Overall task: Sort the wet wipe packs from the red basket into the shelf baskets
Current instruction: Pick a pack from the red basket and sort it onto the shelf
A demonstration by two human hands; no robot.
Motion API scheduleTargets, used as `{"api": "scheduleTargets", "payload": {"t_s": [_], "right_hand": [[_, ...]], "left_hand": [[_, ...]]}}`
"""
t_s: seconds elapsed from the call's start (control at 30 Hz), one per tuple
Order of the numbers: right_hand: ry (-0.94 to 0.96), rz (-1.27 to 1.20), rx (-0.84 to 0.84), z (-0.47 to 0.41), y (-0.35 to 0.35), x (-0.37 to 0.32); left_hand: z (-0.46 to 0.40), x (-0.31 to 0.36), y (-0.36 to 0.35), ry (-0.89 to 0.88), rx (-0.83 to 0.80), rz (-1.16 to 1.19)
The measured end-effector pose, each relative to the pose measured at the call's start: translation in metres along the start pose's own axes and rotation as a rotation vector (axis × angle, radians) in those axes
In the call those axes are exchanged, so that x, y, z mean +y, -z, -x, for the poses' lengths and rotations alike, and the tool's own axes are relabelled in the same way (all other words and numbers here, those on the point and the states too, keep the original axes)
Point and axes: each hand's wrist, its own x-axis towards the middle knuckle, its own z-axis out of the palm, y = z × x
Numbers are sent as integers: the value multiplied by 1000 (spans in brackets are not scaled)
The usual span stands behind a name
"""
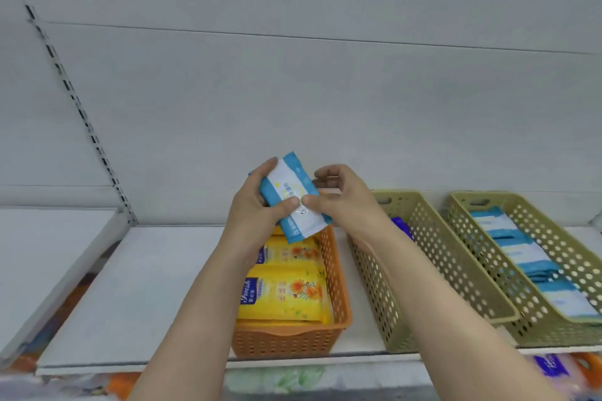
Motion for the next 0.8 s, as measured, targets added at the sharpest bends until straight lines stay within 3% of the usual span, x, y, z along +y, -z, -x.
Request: {"api": "scheduleTargets", "payload": {"t_s": [0.37,0.53,0.6,0.7,0.8], "right_hand": [[-164,-63,-110,2,39,14],[-233,-396,-81,-6,70,15],[-204,-268,-86,-9,94,13],[0,47,-62,-15,150,5],[162,311,-226,-14,210,-4]], "left_hand": [[-11,-5,-22,66,23,-44],[-13,2,-62,96,-21,-93],[-12,3,-82,65,-13,-121],[-11,5,-123,4,-55,-174],[-8,2,-178,-35,-130,-264]]}}
